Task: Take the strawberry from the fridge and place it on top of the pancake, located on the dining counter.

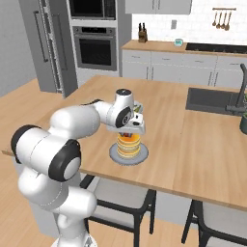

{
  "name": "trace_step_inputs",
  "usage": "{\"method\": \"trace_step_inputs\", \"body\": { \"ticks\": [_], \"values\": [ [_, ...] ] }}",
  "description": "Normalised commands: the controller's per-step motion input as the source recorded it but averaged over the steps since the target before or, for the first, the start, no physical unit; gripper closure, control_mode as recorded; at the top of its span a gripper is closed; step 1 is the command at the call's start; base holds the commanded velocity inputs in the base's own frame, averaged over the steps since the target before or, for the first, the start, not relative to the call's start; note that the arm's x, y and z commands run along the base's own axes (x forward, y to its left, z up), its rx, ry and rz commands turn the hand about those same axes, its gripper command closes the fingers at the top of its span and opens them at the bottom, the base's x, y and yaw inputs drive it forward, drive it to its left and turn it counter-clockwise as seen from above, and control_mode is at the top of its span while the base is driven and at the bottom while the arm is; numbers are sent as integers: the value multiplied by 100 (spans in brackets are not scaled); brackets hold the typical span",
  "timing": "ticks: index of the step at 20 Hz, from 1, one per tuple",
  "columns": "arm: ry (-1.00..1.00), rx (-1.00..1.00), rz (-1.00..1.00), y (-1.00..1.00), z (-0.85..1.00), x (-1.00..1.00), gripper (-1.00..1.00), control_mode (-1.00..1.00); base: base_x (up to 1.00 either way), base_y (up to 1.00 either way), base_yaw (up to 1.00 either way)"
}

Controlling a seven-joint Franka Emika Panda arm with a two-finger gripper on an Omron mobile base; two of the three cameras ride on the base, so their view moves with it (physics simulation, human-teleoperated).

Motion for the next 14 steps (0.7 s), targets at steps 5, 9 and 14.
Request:
{"method": "trace_step_inputs", "body": {
  "ticks": [5, 9, 14],
  "values": [
    [0, 0, 0, -1, 0, 33, 100, -100, 0, 0, 0],
    [-4, 0, 1, -7, -4, 5, 100, -100, 0, 0, 0],
    [-4, 0, 2, -5, -20, 0, 100, -100, 0, 0, 0]
  ]
}}
